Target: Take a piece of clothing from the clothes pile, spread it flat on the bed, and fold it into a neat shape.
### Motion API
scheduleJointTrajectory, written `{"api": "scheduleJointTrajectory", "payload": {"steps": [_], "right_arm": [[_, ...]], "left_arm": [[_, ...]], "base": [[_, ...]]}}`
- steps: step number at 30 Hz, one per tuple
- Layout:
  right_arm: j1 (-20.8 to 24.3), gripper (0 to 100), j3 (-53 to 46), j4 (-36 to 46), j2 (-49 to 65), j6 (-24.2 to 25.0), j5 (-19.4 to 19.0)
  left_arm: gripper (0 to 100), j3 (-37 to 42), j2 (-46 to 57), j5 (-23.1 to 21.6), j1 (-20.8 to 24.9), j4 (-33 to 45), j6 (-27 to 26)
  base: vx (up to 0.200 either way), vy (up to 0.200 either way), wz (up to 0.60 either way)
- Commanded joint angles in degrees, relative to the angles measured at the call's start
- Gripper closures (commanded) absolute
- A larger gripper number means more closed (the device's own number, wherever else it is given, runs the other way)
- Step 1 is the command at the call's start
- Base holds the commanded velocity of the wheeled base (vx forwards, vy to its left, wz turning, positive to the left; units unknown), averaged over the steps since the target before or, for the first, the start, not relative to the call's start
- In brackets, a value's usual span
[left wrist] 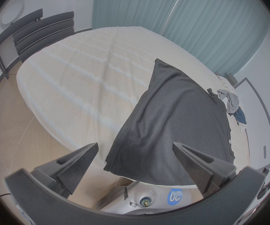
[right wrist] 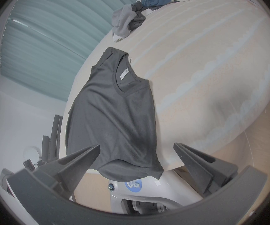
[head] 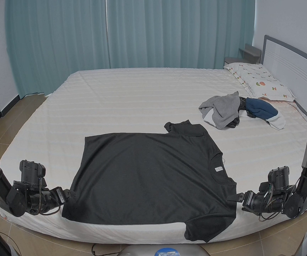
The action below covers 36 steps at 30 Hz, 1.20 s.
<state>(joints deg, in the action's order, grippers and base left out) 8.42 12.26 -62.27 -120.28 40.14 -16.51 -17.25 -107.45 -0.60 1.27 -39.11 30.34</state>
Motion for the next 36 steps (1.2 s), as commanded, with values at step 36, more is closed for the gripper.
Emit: {"api": "scheduleJointTrajectory", "payload": {"steps": [36], "right_arm": [[0.1,0,-1.0,-4.2,1.9,0.6,0.2]], "left_arm": [[0,-1.6,-3.5,-5.7,2.7,-4.4,10.5]], "base": [[0.05,0.028,0.0]]}}
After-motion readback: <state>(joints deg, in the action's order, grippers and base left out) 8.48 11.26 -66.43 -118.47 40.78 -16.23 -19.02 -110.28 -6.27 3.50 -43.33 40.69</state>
